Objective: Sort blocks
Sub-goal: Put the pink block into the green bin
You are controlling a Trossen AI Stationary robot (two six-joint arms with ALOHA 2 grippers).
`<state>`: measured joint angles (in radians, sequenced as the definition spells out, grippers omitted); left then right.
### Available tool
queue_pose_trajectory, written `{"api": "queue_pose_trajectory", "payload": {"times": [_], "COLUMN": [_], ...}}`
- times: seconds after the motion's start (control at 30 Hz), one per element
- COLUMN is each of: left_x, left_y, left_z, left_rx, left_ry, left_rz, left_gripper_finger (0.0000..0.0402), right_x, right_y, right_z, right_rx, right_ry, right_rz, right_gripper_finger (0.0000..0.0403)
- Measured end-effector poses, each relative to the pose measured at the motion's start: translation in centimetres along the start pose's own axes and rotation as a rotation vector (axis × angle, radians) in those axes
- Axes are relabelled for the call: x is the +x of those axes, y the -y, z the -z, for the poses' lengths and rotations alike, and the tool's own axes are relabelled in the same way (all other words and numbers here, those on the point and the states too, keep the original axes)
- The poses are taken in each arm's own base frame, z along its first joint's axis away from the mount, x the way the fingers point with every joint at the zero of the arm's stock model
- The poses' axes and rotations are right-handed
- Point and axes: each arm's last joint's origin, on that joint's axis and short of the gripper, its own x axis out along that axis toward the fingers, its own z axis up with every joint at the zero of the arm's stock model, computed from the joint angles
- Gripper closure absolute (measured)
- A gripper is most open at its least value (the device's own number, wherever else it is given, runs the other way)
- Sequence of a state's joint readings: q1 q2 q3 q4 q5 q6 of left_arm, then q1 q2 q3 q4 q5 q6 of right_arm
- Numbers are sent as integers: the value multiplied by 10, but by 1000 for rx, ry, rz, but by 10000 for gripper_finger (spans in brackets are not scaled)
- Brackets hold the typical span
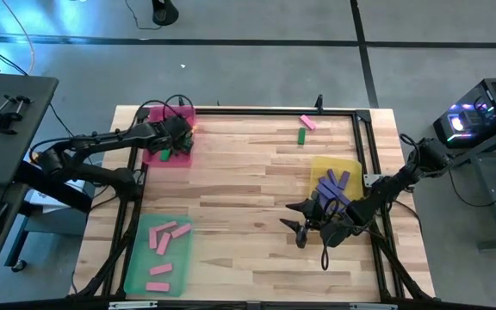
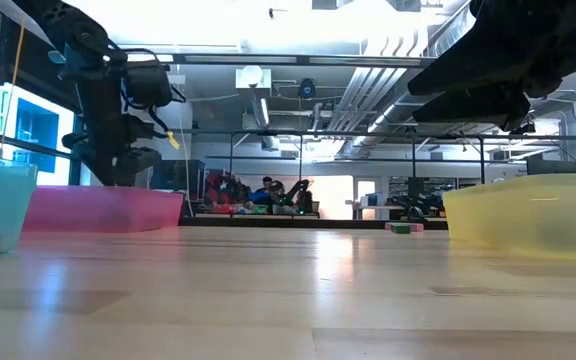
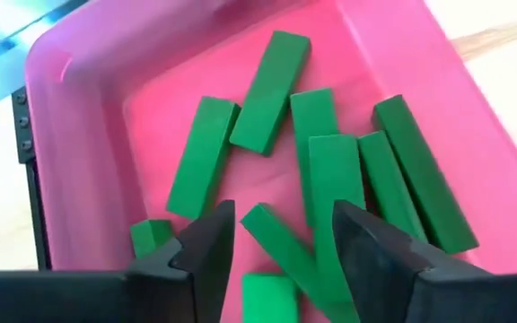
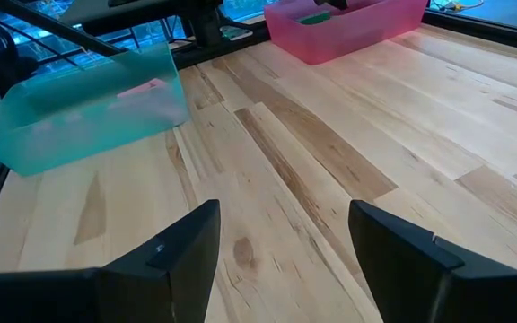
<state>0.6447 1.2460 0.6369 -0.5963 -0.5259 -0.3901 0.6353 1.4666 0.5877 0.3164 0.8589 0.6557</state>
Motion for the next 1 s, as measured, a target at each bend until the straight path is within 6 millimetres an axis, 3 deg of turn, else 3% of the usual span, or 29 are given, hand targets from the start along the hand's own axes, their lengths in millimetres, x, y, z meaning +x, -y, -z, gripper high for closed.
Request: {"api": "queue_pose_trajectory", "payload": {"times": [0.2,0.3,0.57,0.67,0.8,1.0], "left_x": [-18,-35,-93,-116,-139,-150], "left_y": [20,40,97,111,127,152], "left_z": [2,7,24,34,48,72], "left_rx": [44,75,113,123,122,104], "left_ry": [100,181,484,578,660,734], "left_rz": [106,211,605,747,878,933], "left_gripper_finger": [223,223,222,222,222,222], "right_x": [1,1,-4,-1,14,48], "right_y": [6,16,84,115,154,202], "right_z": [2,-10,-95,-114,-116,-98], "right_rx": [11,46,116,114,156,233], "right_ry": [-6,3,-30,-101,-203,-375], "right_rz": [64,109,206,294,448,602], "right_gripper_finger": [171,171,171,171,171,171]}}
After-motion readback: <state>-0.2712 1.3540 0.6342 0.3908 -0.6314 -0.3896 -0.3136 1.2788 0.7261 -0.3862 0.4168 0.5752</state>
